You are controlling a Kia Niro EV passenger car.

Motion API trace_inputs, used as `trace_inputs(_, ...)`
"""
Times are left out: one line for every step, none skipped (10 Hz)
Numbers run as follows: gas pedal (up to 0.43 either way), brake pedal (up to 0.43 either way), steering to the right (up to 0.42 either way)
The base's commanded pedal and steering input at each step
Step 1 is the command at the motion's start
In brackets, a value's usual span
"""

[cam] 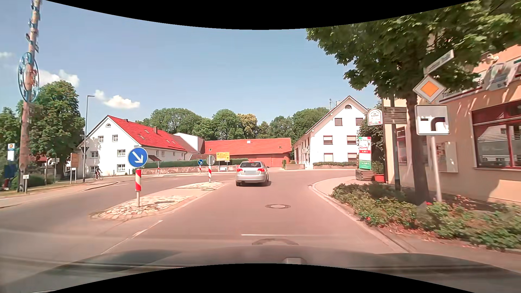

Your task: Follow the waypoints while adhering to traffic rules and regulations

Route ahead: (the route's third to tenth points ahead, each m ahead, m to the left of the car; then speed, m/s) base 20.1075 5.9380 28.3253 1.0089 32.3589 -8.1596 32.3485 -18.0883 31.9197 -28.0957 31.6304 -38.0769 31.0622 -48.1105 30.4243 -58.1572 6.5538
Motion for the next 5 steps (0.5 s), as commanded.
trace_inputs(0.110,0.000,0.003)
trace_inputs(0.110,0.000,0.006)
trace_inputs(0.110,0.000,0.008)
trace_inputs(0.098,0.000,0.010)
trace_inputs(0.059,0.000,0.015)
